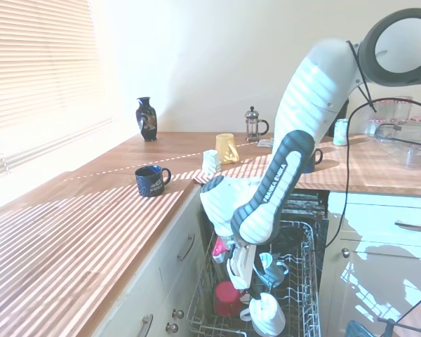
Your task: Remove a mug cup out of the dishwasher
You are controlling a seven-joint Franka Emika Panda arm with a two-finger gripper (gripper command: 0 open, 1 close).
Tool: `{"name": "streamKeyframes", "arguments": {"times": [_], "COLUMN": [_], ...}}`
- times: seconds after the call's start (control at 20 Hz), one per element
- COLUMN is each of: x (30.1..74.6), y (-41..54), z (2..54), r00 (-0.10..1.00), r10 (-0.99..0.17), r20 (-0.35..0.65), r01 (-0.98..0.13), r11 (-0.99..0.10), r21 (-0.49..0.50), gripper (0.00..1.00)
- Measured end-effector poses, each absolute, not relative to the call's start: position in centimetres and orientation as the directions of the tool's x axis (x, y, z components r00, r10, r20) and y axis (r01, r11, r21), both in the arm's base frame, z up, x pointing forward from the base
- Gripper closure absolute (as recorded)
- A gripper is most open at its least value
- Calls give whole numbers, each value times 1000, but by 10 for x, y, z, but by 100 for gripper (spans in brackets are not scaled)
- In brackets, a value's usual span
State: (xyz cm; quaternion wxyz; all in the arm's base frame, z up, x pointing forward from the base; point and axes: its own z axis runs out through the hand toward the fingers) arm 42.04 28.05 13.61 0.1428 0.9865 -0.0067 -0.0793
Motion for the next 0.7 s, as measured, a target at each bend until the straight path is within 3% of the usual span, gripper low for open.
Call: {"name": "streamKeyframes", "arguments": {"times": [0.7], "x": [440], "y": [332], "z": [68], "r00": [980], "r10": [63], "r20": [-189], "r01": [117], "r11": [-950], "r21": [289], "gripper": [0]}}
